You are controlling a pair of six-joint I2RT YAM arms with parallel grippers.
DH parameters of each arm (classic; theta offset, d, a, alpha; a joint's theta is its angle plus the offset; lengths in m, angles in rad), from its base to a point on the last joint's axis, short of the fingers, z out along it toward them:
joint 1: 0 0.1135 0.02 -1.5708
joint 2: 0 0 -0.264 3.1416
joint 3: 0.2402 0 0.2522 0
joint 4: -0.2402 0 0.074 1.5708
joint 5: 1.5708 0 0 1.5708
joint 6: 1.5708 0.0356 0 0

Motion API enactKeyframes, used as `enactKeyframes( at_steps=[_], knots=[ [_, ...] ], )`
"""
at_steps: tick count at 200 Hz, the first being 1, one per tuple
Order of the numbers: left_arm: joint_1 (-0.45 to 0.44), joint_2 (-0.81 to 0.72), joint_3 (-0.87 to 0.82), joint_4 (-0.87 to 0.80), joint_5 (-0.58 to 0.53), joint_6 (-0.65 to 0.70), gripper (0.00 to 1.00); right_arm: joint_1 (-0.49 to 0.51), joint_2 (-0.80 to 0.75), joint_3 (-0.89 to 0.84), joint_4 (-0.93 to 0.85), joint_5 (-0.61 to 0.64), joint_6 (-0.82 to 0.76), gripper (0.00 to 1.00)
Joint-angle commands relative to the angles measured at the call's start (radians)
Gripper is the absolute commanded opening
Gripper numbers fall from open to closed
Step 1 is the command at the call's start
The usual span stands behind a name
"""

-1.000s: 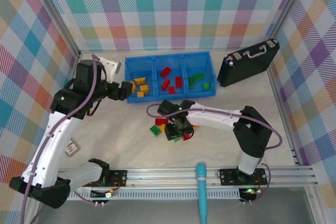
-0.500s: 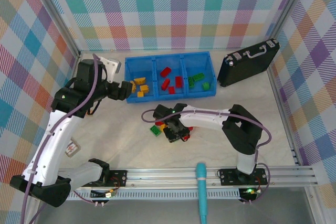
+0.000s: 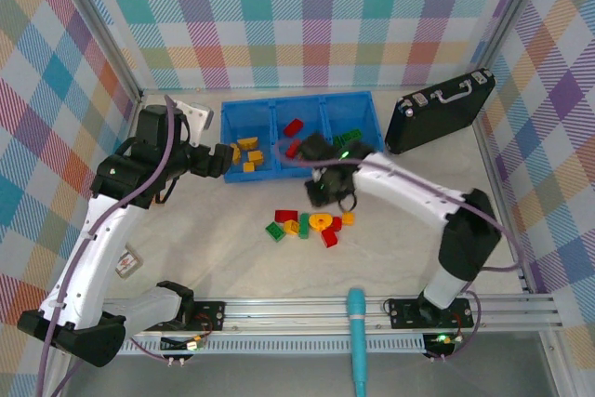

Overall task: Sort the legos into containers by color
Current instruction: Place the lego in the container.

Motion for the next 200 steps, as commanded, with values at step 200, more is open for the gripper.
enactKeyframes(
  at_steps=[200],
  knots=[
    [0.011,0.006,0.013,-0.046,-0.042,0.042,0.96,-0.435,0.616,0.756,0.053,0.009,-0.402,0.45]
  ],
)
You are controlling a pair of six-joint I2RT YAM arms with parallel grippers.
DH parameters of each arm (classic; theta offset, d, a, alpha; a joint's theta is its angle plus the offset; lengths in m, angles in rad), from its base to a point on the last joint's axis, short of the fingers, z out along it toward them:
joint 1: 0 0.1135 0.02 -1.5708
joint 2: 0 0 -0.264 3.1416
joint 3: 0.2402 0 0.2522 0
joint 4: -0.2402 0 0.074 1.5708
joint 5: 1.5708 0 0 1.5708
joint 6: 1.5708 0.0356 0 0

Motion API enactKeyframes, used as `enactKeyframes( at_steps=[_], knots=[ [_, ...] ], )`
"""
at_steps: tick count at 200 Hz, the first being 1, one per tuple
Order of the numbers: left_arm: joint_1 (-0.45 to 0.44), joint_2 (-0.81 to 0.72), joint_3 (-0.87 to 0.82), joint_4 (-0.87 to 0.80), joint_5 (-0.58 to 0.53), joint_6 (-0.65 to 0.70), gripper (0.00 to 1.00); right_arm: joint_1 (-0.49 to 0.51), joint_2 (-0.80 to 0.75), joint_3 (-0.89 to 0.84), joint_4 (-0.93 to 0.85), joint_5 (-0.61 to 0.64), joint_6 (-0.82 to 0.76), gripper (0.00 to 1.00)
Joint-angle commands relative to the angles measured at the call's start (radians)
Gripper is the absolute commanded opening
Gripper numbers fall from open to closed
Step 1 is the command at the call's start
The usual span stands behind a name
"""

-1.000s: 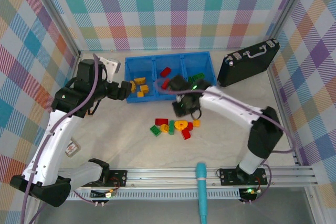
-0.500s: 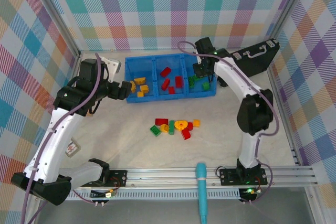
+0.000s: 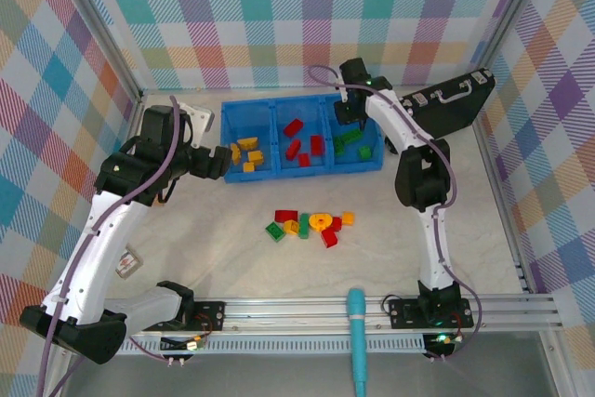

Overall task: Sort the legos into containers by color
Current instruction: Place the lego in the container.

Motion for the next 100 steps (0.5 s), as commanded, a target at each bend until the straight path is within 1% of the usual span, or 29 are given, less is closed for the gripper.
enactKeyframes(
  at_steps=[1,18,33,45,60,85,100],
  knots=[
    [0.011,-0.01,0.019,-0.023,0.005,0.017,0.96,-0.003,-0.062,0.021,-0.062,-0.011,-0.003,0.45],
    [0.011,-0.015,0.014,-0.016,0.029,0.018,0.95,0.007,-0.137,-0.05,-0.062,-0.002,0.01,0.54],
    [0.011,-0.026,0.0,-0.006,0.041,0.015,0.95,0.018,-0.2,-0.116,-0.066,0.008,0.041,0.57],
    [0.011,-0.039,-0.012,0.003,0.045,0.014,0.95,0.026,-0.256,-0.182,-0.068,0.009,0.085,0.56],
    [0.011,-0.064,-0.023,0.011,0.052,0.01,0.95,0.047,-0.356,-0.31,-0.038,0.004,0.167,0.53],
    [0.012,-0.126,-0.059,0.02,0.054,0.005,0.96,0.102,-0.522,-0.533,-0.001,0.024,0.315,0.55],
    [0.011,-0.176,-0.103,0.042,0.053,0.004,0.96,0.135,-0.599,-0.637,0.003,0.009,0.422,0.56]
  ],
)
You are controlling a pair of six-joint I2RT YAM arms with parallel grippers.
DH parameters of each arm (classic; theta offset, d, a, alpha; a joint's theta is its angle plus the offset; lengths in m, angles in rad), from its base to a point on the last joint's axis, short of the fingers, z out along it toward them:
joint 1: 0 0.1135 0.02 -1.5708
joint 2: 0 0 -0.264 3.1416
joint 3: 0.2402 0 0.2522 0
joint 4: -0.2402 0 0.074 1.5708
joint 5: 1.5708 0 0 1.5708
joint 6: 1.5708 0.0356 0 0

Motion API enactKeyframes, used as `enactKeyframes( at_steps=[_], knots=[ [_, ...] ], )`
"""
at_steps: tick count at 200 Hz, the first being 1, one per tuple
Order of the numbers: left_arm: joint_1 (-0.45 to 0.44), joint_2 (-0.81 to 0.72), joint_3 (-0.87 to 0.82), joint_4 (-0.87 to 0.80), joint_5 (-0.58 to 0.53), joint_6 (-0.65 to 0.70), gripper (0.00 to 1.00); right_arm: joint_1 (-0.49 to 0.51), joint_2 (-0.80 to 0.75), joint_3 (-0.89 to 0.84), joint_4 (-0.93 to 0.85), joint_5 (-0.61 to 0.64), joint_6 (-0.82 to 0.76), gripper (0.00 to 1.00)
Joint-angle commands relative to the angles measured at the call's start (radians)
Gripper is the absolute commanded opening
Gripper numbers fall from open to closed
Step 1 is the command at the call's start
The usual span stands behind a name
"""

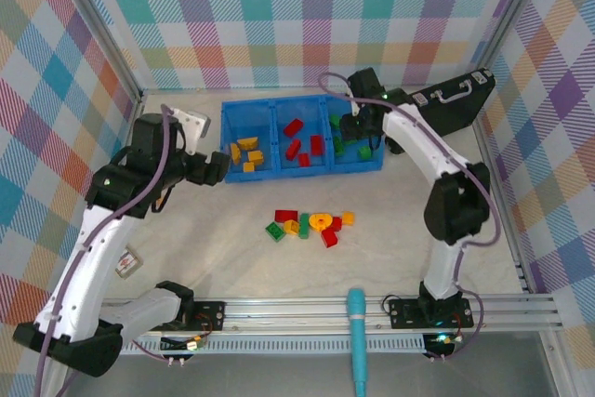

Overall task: Sort the legos into containers by color
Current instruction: Place the lego in the container, then pick up the lego from the center of the table.

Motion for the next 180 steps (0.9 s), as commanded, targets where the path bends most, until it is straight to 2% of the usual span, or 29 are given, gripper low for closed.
enactKeyframes(
  at_steps=[1,23,47,80,125,180],
  knots=[
    [0.011,-0.079,-0.056,0.032,0.015,0.0,0.96,0.054,-0.117,-0.137,0.011,-0.003,0.221,0.56],
    [0.008,-0.127,-0.095,0.056,0.029,-0.011,0.97,0.15,-0.201,-0.268,0.039,-0.016,0.38,0.56],
    [-0.001,-0.167,-0.119,0.07,0.032,-0.017,0.97,0.283,-0.225,-0.358,0.055,-0.018,0.562,0.56],
    [-0.017,-0.228,-0.174,0.098,0.014,-0.017,0.99,0.405,-0.196,-0.406,0.081,-0.028,0.672,0.56],
    [-0.027,-0.254,-0.195,0.096,-0.004,-0.018,1.0,0.483,-0.1,-0.409,0.112,-0.079,0.727,0.53],
    [-0.027,-0.236,-0.207,0.106,-0.014,-0.016,1.0,0.502,-0.014,-0.424,0.174,-0.11,0.739,0.48]
  ],
)
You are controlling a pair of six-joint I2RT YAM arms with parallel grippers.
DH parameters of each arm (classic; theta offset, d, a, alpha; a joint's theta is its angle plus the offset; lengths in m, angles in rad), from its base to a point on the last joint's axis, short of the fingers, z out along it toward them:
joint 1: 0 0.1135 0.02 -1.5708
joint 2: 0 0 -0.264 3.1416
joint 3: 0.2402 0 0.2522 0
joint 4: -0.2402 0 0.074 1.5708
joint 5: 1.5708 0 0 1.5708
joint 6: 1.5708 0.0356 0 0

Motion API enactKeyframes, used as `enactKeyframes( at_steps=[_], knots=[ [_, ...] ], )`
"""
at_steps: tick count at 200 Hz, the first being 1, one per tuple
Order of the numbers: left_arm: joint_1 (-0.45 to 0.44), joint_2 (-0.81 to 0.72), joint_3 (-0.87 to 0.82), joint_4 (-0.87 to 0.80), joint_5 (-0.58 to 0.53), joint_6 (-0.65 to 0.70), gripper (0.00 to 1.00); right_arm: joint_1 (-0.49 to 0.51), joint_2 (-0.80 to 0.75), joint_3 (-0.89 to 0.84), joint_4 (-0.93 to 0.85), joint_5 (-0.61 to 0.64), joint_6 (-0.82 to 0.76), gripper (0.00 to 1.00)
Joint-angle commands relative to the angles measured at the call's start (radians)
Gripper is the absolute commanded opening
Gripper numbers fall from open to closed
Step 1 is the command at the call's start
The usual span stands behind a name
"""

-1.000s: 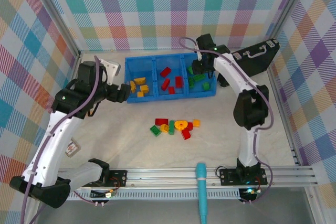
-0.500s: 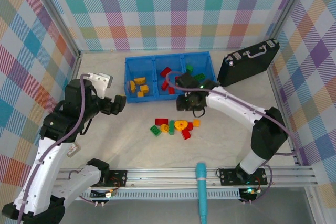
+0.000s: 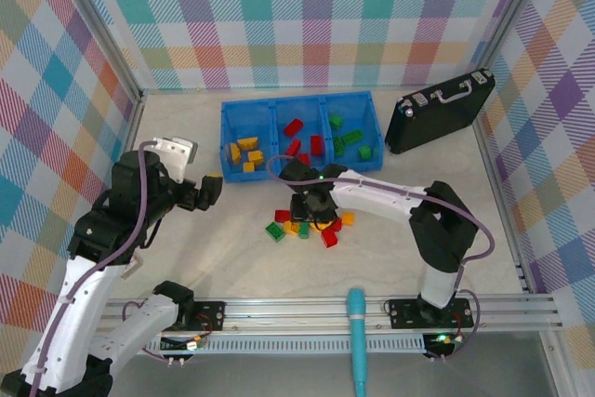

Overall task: Sort the legos into containers by color
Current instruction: Pick up the lego from the center of the table.

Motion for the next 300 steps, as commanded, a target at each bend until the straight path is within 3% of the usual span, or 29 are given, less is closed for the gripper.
enactKeyframes(
  at_steps=[1,117,191,214,257,300],
  knots=[
    [-0.004,0.003,-0.014,0.033,-0.02,-0.009,1.0,0.007,0.025,-0.015,0.034,-0.026,0.032,0.48],
    [-0.004,0.032,-0.021,0.044,-0.038,-0.006,1.0,0.062,0.119,-0.009,-0.058,-0.048,0.061,0.37],
    [-0.004,0.021,-0.037,0.054,-0.05,-0.002,1.0,0.061,0.19,0.029,-0.119,-0.001,0.03,0.4],
    [-0.004,0.019,-0.035,0.05,-0.057,0.0,1.0,0.061,0.21,0.048,-0.112,0.004,0.017,0.32],
    [-0.004,0.028,-0.035,0.053,-0.06,0.001,1.0,0.056,0.154,0.051,-0.15,0.045,-0.025,0.23],
    [-0.004,0.046,-0.026,0.051,-0.066,0.002,1.0,-0.009,-0.002,0.097,-0.24,0.117,-0.142,0.22]
  ],
)
